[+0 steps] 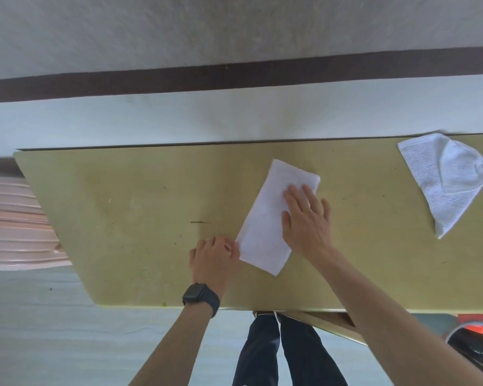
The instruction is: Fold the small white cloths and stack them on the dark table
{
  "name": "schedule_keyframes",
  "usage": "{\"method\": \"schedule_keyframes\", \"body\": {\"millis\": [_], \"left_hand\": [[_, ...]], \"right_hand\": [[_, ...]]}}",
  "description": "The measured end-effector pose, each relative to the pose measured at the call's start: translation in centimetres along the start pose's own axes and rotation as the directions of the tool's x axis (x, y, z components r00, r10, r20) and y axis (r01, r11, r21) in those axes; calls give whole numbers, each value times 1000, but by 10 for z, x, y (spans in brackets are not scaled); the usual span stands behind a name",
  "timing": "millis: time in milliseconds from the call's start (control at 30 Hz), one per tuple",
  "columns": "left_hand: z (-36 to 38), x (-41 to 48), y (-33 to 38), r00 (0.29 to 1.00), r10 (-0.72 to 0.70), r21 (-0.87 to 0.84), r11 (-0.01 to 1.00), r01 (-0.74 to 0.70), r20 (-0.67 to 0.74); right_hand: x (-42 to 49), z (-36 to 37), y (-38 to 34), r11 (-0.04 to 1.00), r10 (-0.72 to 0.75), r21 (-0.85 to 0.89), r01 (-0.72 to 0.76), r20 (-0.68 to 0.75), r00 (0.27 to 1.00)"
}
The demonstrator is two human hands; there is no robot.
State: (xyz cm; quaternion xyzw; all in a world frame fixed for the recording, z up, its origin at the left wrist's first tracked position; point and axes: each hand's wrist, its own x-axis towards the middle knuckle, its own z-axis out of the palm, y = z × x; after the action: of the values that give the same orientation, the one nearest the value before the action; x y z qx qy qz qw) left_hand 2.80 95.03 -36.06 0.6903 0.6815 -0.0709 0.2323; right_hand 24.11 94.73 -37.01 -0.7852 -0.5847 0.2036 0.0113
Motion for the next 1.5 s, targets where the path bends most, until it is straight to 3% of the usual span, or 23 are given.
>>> {"method": "schedule_keyframes", "body": {"millis": [100,167,200,267,333,400,567,833,967,1067,1133,1200,1233,1267,1367,1500], "left_hand": [[8,-19,15,996,-49,-61,997,53,77],[16,-30,18,1000,5,-3,1000,-5,-25],[21,-34,15,989,94,30,995,-91,-118],[33,-37,4,895,357,94,934,-345,-266],[41,-35,-9,777,586,152,810,-566,-231],[44,-36,-20,712,685,189,728,-659,-153],[50,-64,-31,694,720,273,669,-692,-7],[58,-86,-32,625,772,361,619,-697,-116],[47,-87,-42,603,789,341,602,-722,-116],[29,-83,-44,608,779,179,627,-758,-153],[3,-78,-31,743,658,0,749,-663,-126],[-24,-65,-13,916,394,-219,903,-370,75],[-34,-57,-6,947,278,-331,919,-212,164],[-41,-47,1,955,206,-437,895,-96,212],[-47,-11,18,981,92,-660,750,43,168],[-38,27,36,980,-38,-752,636,173,194]], "right_hand": [[6,-7,-2,988,-155,-8,155,-11,988],[-20,-6,3,975,-202,63,215,-163,966],[-40,-1,8,968,-203,97,229,-227,953],[-81,11,22,962,-216,105,252,-271,938],[-116,24,33,953,-274,69,294,-214,938],[-139,37,39,949,-309,28,314,-117,944],[-162,48,38,960,-279,2,280,-78,957],[-174,66,39,938,-346,-65,341,-274,897],[-181,55,45,920,-372,26,391,-255,892],[-178,36,43,904,-324,212,371,-225,919],[-166,19,35,882,-252,357,307,-194,948],[-148,-2,23,825,-76,549,132,-124,989],[-137,-10,18,775,22,631,31,-76,997],[-125,-18,12,715,104,697,-55,-28,994],[-85,-24,2,574,259,793,-205,61,964],[-44,-14,-3,497,378,821,-282,88,922]]}}
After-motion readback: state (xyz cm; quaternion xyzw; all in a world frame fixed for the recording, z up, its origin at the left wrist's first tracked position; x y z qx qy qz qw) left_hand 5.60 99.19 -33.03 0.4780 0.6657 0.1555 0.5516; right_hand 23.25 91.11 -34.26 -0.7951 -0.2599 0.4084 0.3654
